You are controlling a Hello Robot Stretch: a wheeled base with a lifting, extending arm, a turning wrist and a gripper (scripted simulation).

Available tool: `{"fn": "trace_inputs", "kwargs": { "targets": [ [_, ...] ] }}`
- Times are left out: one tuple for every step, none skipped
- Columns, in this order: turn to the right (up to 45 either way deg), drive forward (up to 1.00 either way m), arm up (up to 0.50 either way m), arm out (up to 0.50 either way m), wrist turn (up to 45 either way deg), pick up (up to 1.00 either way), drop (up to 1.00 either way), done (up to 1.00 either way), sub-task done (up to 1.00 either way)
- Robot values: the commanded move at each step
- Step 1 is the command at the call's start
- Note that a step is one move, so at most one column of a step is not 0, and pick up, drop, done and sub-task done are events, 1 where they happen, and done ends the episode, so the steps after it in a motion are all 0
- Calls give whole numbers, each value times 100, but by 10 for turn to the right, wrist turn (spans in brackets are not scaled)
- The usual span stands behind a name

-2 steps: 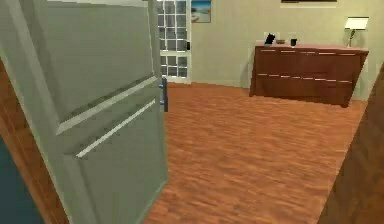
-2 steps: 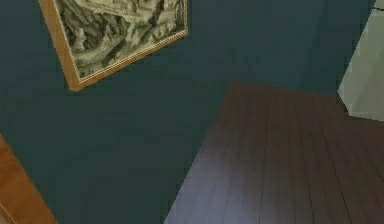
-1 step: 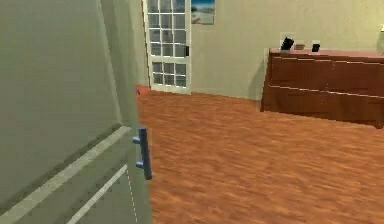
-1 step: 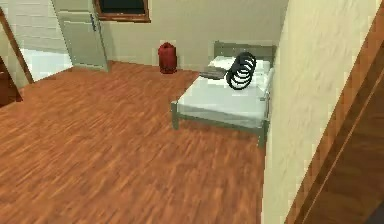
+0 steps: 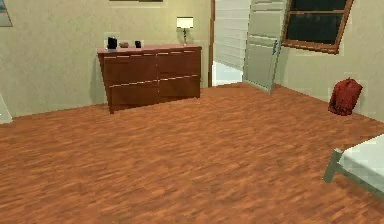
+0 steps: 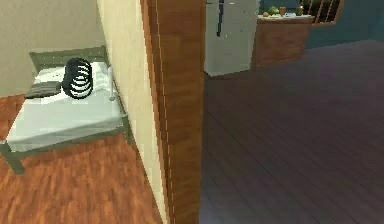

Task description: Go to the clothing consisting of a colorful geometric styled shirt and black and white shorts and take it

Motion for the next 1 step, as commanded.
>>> {"fn": "trace_inputs", "kwargs": {
  "targets": [
    [60,0,0,0,0,0,0,0,0]
  ]
}}
